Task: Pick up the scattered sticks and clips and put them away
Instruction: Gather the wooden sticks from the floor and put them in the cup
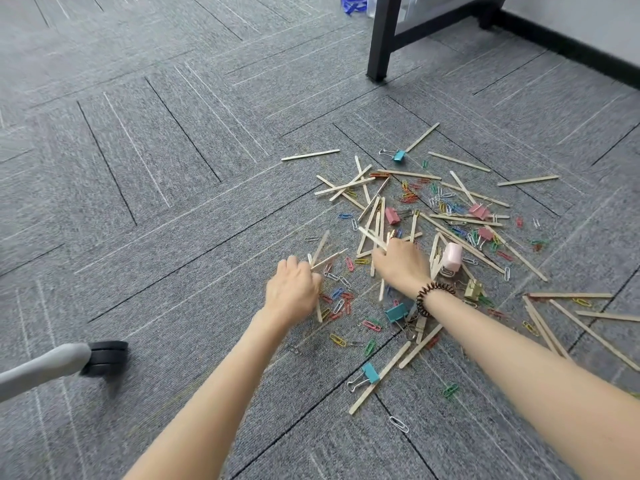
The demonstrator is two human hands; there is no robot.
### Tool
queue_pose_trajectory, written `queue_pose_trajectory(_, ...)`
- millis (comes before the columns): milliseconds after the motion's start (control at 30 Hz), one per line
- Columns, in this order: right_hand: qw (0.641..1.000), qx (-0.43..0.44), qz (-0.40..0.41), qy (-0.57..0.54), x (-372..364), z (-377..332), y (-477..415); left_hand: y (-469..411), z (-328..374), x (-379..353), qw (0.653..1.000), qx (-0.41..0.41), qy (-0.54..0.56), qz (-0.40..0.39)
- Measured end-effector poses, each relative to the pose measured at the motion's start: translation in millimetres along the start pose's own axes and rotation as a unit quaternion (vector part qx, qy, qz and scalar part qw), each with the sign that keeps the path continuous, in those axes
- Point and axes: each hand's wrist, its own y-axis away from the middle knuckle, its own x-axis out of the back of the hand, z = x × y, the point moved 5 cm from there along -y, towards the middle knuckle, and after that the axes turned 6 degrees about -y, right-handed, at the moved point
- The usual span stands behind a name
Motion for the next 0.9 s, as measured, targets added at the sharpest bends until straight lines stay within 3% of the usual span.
queue_pose_trajectory(133, 0.989, -0.008, 0.007, -0.146, 11.2, 8.5, 0.1, -6.2, 2.1, 0.5, 0.998, -0.026, 0.049, -0.014)
queue_pose_trajectory(233, 0.97, -0.037, 0.013, -0.241, 18.4, 20.4, -4.9, -11.7, 8.5, -0.1, 0.973, -0.008, 0.225, -0.057)
queue_pose_trajectory(333, 0.972, -0.06, 0.042, -0.221, 26.2, 34.8, -11.9, -18.7, 22.9, 3.5, 0.942, 0.007, 0.328, -0.073)
queue_pose_trajectory(533, 0.993, -0.055, 0.055, -0.086, 50.8, 58.6, -19.5, -41.5, 51.6, 5.1, 0.943, -0.005, 0.322, -0.086)
queue_pose_trajectory(667, 0.995, -0.044, 0.078, -0.035, 58.1, 70.6, -27.0, -55.7, 66.7, 11.5, 0.954, -0.01, 0.296, -0.048)
queue_pose_trajectory(900, 0.997, -0.037, 0.071, -0.005, 49.7, 55.8, -41.3, -82.9, 84.5, 5.9, 0.992, 0.007, 0.114, 0.056)
